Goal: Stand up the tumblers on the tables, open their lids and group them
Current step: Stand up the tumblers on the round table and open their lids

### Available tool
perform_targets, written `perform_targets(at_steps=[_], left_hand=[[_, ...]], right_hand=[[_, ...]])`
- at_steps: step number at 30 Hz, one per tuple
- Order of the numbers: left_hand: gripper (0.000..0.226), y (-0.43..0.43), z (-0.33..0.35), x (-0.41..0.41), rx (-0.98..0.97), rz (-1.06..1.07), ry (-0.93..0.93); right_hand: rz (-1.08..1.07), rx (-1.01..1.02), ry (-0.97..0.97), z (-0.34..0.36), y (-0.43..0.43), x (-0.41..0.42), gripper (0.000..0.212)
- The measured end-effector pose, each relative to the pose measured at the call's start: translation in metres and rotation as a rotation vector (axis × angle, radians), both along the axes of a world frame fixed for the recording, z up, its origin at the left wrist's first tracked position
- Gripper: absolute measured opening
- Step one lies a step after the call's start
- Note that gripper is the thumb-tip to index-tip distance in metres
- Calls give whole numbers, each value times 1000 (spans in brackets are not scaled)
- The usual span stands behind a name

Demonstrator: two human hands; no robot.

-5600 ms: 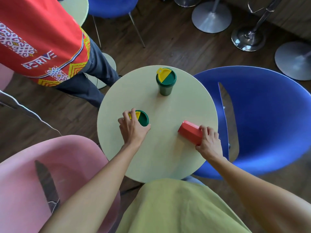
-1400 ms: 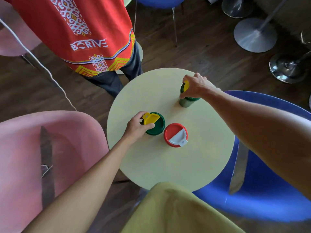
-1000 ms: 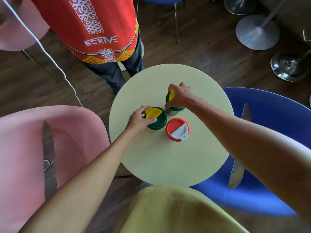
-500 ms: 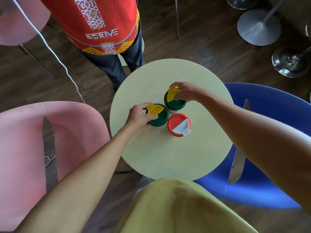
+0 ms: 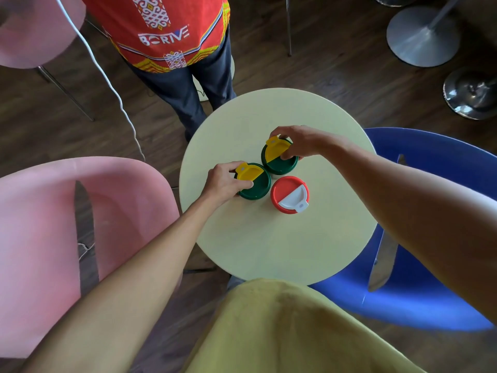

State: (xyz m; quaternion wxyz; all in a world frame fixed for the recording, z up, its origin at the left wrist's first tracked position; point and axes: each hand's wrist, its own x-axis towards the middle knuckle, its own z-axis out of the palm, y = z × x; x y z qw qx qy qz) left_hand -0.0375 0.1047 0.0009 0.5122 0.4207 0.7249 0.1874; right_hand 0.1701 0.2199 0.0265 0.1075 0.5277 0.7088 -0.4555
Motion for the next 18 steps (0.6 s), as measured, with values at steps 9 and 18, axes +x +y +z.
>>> perform_targets(at_steps=[9, 18], left_hand=[[65, -5, -1, -2, 8, -12, 9], [61, -5, 3, -2, 9, -121, 39]], right_hand=[[24, 8, -9, -1, -1, -2, 62], [6, 50, -62, -3, -9, -5, 65]])
